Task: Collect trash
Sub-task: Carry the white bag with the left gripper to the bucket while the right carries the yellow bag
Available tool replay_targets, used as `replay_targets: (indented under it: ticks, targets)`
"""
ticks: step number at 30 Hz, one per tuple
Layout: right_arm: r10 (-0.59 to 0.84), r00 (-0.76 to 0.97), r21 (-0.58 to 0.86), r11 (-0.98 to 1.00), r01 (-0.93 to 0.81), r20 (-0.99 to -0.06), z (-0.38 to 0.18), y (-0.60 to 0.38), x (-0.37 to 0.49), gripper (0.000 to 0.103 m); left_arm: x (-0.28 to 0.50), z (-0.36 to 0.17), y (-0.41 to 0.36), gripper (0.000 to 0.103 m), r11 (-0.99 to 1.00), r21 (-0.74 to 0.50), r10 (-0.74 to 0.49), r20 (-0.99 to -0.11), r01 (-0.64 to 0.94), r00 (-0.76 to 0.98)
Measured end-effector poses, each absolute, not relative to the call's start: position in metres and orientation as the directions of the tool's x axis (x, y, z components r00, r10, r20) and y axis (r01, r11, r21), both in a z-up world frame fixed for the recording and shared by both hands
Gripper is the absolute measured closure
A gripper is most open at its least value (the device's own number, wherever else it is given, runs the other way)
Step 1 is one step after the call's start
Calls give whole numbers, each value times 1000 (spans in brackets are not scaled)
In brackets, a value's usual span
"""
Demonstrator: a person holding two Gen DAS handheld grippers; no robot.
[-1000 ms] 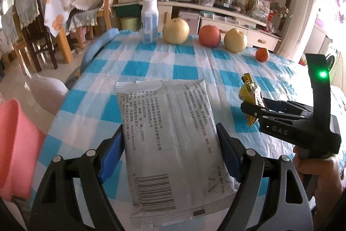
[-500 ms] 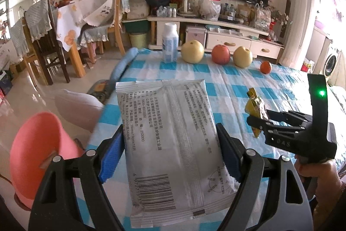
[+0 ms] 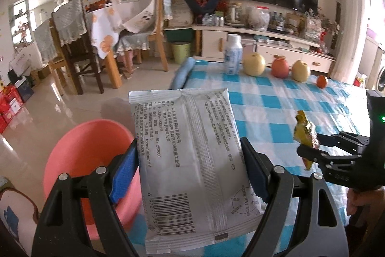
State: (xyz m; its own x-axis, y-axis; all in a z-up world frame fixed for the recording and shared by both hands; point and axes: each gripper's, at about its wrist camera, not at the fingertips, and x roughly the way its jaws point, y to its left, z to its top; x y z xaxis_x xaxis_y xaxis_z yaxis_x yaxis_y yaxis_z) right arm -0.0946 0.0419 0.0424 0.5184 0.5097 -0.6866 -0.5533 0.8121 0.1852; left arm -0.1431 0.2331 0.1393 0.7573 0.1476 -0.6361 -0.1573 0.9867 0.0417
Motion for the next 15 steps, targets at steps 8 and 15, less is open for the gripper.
replay_targets:
  ticks: [8, 15]
  targets:
    - [543, 469, 174, 762, -624, -697, 48, 92, -118, 50, -159, 135, 279, 22, 974, 42, 200, -633, -224, 748]
    - [577, 427, 180, 717, -674, -696, 55, 134, -131, 50, -172, 128, 316, 22, 958, 32, 239, -639, -285, 731]
